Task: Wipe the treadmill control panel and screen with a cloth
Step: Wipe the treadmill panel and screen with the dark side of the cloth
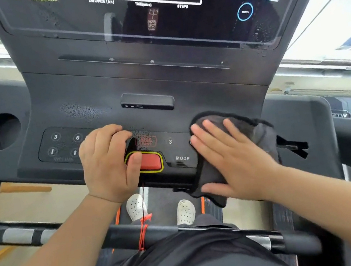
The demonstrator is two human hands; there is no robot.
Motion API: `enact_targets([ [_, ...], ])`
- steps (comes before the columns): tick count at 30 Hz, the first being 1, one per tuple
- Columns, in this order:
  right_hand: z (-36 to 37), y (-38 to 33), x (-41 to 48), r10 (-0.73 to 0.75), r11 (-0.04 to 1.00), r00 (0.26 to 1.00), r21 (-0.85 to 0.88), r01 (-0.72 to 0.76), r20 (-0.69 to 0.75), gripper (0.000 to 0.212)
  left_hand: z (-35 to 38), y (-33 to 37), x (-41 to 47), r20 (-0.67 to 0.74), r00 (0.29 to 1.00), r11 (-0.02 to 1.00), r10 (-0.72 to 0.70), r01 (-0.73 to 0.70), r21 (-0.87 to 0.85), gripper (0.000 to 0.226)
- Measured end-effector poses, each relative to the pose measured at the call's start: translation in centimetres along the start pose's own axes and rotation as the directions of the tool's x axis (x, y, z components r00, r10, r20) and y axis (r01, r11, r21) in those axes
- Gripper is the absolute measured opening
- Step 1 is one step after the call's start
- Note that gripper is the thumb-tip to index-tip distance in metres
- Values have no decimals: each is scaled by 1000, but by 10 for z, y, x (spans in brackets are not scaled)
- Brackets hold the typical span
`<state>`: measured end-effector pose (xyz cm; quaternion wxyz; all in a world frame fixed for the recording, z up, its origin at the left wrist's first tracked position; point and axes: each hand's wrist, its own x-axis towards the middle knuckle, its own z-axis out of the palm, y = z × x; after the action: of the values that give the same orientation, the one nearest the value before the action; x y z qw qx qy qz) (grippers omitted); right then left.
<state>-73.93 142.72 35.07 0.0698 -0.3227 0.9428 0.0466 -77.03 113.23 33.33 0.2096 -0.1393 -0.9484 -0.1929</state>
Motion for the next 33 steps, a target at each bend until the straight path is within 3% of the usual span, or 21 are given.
enact_targets([
  [4, -10, 44, 7, 206, 978, 978, -27, -207, -26, 99, 0, 0, 0, 10, 1000, 1000, 4, -4, 12, 63],
  [9, -16, 1, 56, 378, 926, 920, 47, -375, -106, 105, -1, 1, 1, 58, 998, 1000, -18, 17, 24, 65],
  [14, -14, -27, 60, 197, 978, 978, 81, -191, -66, 99, -1, 0, 3, 87, 996, 999, -27, 24, 28, 66],
  [18, -3, -6, 14, -118, 993, 993, -17, 118, 5, 102, 0, 1, 2, 65, 997, 999, -33, 32, 30, 68],
  [20, -4, 23, -1, -167, 985, 986, -52, 168, 17, 102, 0, 1, 1, 71, 997, 999, -34, 32, 31, 68],
  [25, -15, 60, 21, -6, 997, 1000, -75, 6, 6, 108, 0, 1, 1, 65, 997, 999, -32, 30, 41, 68],
  [30, -13, -4, 50, 288, 956, 955, 73, -283, -77, 104, -1, 3, 2, 67, 997, 998, -50, 47, 45, 70],
  [33, -6, -39, 39, 290, 948, 956, 146, -281, -40, 96, -2, 3, 2, 73, 996, 997, -61, 57, 48, 70],
])
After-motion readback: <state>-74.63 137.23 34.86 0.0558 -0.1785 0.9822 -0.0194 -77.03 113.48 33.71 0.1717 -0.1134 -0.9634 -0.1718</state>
